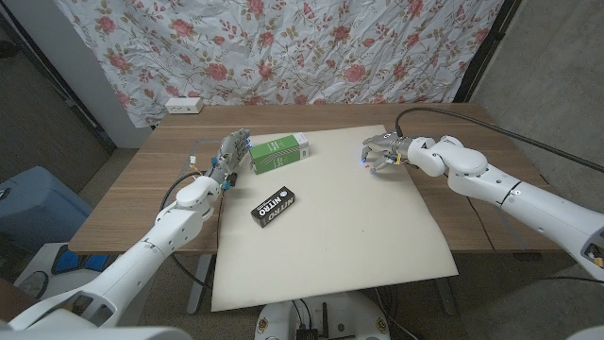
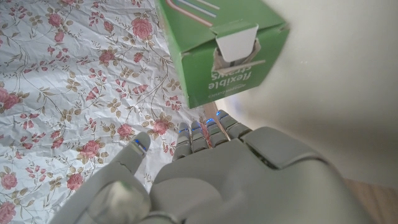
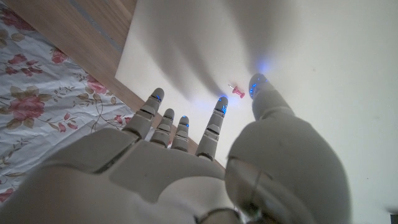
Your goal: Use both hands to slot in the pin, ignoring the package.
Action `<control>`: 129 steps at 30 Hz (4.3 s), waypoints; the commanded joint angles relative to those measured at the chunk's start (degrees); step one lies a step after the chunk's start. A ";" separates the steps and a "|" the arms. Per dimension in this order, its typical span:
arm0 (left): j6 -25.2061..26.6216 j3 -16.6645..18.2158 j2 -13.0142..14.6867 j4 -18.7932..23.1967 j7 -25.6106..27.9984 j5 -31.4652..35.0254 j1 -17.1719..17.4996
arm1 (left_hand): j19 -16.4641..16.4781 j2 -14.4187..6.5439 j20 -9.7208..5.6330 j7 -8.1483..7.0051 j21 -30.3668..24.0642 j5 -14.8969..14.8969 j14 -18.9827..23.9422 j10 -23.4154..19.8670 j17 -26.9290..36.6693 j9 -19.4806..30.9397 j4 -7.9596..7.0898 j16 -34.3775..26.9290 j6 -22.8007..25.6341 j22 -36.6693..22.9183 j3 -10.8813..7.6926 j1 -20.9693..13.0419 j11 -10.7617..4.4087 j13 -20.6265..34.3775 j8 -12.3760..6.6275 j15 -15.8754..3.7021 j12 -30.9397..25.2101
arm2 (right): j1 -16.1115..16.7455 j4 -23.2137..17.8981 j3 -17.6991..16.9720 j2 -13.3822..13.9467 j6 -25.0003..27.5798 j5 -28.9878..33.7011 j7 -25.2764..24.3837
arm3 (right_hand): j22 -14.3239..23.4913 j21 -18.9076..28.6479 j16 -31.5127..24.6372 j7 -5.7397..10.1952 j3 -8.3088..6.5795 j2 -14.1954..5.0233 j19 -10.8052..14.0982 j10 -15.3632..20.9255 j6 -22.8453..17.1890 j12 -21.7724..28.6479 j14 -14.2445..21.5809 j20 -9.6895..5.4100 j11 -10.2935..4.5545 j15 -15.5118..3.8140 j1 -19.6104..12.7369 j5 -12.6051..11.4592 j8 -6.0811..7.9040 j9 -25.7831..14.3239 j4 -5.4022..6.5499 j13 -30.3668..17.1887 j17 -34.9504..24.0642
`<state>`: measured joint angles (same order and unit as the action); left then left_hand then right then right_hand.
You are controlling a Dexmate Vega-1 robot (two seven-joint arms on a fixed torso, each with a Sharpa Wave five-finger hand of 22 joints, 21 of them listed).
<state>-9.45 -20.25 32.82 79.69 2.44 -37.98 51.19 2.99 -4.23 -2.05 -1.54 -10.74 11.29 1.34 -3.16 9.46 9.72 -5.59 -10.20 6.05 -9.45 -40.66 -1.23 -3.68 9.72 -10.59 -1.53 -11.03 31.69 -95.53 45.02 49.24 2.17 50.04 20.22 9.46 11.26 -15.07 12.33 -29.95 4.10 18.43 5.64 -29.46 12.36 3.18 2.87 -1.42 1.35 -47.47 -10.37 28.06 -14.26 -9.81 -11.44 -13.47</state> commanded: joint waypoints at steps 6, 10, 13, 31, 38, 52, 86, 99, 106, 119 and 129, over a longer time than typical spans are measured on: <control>0.23 -0.12 -0.03 0.31 0.11 -0.20 0.36 | 0.45 -4.31 -0.12 0.06 -0.23 -0.26 0.29 -0.29 0.21 0.17 -0.10 0.09 0.59 -0.32 -0.41 -0.10 -0.19 0.18 0.13 -0.12 0.14 | 0.87 1.58 0.53 -0.11 -1.10 0.99 -4.91 | 0.27 0.46 -0.86 0.12 0.62 -0.19 1.60 2.38 -3.39 0.59 1.77 -0.54 -0.26 -0.83 -1.25 0.12 1.91 -0.42 -0.07 -0.16 -0.48; 0.62 -0.16 0.05 0.61 0.53 -0.11 0.49 | 0.46 -4.31 -0.13 0.07 -0.23 -0.26 0.31 -0.32 0.21 0.18 -0.12 0.09 0.61 -0.32 -0.43 -0.08 -0.14 0.18 0.14 -0.11 0.14 | 1.05 1.86 0.54 -0.26 -1.01 1.24 -6.02 | 0.28 0.48 -1.05 0.06 0.81 -0.31 2.06 2.77 -5.00 0.55 2.17 -0.81 -0.54 -1.08 -1.55 0.13 2.77 -0.60 0.03 -0.15 -0.58; 0.42 -0.15 -0.01 0.50 0.31 -0.19 0.50 | 0.47 -4.31 -0.11 0.05 -0.23 -0.26 0.31 -0.34 0.21 0.18 -0.13 0.09 0.62 -0.32 -0.44 -0.07 -0.22 0.18 0.14 -0.10 0.14 | 1.04 2.34 0.65 -0.34 -1.30 1.28 -6.74 | 0.30 0.44 -1.15 0.05 1.07 -0.37 2.36 3.30 -6.83 0.54 2.33 -0.82 -0.73 -1.35 -1.80 0.15 3.79 -0.83 0.12 -0.14 -0.71; 0.46 -0.33 -0.20 0.59 0.29 -0.23 0.54 | 0.67 -4.30 0.12 0.10 -0.29 -0.27 0.37 -0.32 0.23 0.19 -0.22 0.07 0.75 -0.33 -0.52 0.02 -0.08 0.19 0.14 0.01 0.20 | 1.62 3.81 0.82 -0.51 -0.77 1.89 -10.86 | 0.35 0.33 -2.06 0.13 2.20 -0.86 3.64 6.44 -14.03 0.89 4.10 -1.35 -1.20 -2.52 -2.73 0.12 8.05 -2.07 0.39 -0.19 -1.27; 0.45 -0.45 -0.31 0.49 0.09 -0.26 0.44 | 0.70 -4.28 0.16 0.11 -0.29 -0.27 0.34 -0.32 0.23 0.20 -0.25 0.09 0.77 -0.33 -0.54 0.04 -0.13 0.19 0.15 0.00 0.21 | 1.26 4.73 1.04 -0.69 -1.07 2.07 -12.13 | 0.37 0.35 -2.34 0.23 2.50 -1.18 4.06 7.27 -16.19 0.94 4.66 -1.34 -1.31 -3.04 -2.96 0.10 9.36 -2.49 0.47 -0.19 -1.44; 0.02 -0.53 -0.63 0.33 0.13 -0.26 0.66 | 0.72 -4.26 0.13 0.05 -0.27 -0.28 0.34 -0.31 0.23 0.20 -0.28 0.10 0.77 -0.33 -0.60 0.08 -0.12 0.19 0.18 0.06 0.23 | -0.44 6.42 1.91 -1.06 -2.29 2.37 -12.24 | 0.42 0.37 -2.58 0.35 2.53 -3.05 4.62 8.28 -18.93 0.92 4.83 -2.10 -2.19 -3.83 -3.13 0.10 10.94 -3.04 1.04 -0.22 -1.79; -0.27 -0.66 -0.95 0.24 0.14 -0.44 1.22 | 0.74 -4.23 0.18 0.01 -0.24 -0.28 0.38 -0.39 0.23 0.21 -0.36 0.10 0.82 -0.34 -0.75 0.12 -0.17 0.20 0.20 0.15 0.23 | -0.08 6.04 2.46 -0.99 -0.77 3.56 -12.42 | 0.44 0.35 -3.18 0.36 3.04 -5.45 5.37 10.63 -24.24 1.06 5.65 -2.84 -3.56 -5.07 -2.72 0.34 12.91 -3.14 1.30 -0.18 -2.31; 0.53 -0.58 -0.64 1.63 1.64 -0.13 1.92 | 0.75 -4.24 0.16 -0.02 -0.24 -0.28 0.40 -0.40 0.23 0.21 -0.38 0.10 0.89 -0.34 -0.82 0.12 -0.08 0.20 0.19 0.16 0.24 | 0.98 5.05 1.02 -0.46 0.53 1.83 -12.98 | 0.44 0.39 -3.33 0.42 3.17 -5.85 5.69 10.99 -25.22 0.98 5.88 -3.26 -3.97 -5.61 -2.78 0.35 13.14 -3.04 1.19 -0.14 -2.41; 0.44 -0.49 -0.60 1.75 1.74 -0.14 2.05 | 0.75 -4.24 0.17 -0.01 -0.23 -0.28 0.41 -0.38 0.23 0.21 -0.38 0.10 0.86 -0.34 -0.85 0.12 -0.07 0.20 0.21 0.09 0.25 | 1.63 4.19 0.15 -0.14 1.45 0.83 -13.29 | 0.44 0.40 -3.38 0.43 3.24 -5.94 5.80 11.00 -25.47 0.89 5.94 -3.32 -3.96 -5.62 -2.87 0.32 13.17 -2.99 1.08 -0.13 -2.44; 0.63 -0.19 -0.06 2.61 2.11 -0.09 2.54 | 0.72 -4.22 0.16 -0.02 -0.21 -0.28 0.39 -0.38 0.23 0.22 -0.40 0.11 0.74 -0.34 -0.90 0.13 -0.08 0.20 0.26 0.10 0.26 | 2.08 3.20 -0.95 0.01 1.93 -1.23 -13.27 | 0.45 0.37 -3.40 0.45 3.40 -6.01 5.89 11.03 -25.64 0.74 5.92 -3.36 -4.08 -5.63 -2.99 0.30 13.11 -2.89 0.93 -0.11 -2.50; 0.67 0.33 0.69 3.79 2.93 0.27 3.09 | 0.35 -4.19 -0.02 -0.04 -0.07 -0.29 0.23 -0.37 0.22 0.21 -0.39 0.17 0.85 -0.34 -0.94 0.13 -0.05 0.20 0.21 0.04 0.26 | 3.69 2.43 -2.92 -0.59 3.49 -5.16 -15.09 | 0.46 0.36 -3.43 0.45 3.55 -6.02 5.96 11.18 -25.70 0.68 5.92 -3.32 -4.00 -5.57 -2.99 0.29 13.03 -2.81 0.87 -0.10 -2.54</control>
<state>-9.00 -20.37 32.76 82.34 4.63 -38.05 53.79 3.30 -4.23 -1.74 -1.53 -10.74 11.06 1.34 -3.16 9.46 9.72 -6.14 -10.20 6.45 -9.45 -41.21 -1.23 -3.68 9.72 -10.37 -1.53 -10.82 34.03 -92.35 43.85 49.17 4.26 48.36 6.69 9.75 11.26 -18.12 12.21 -26.55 -1.23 23.94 16.48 -53.85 13.03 8.62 -0.20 -5.53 -2.05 -50.38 -10.14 40.93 -16.86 -8.93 -11.46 -15.84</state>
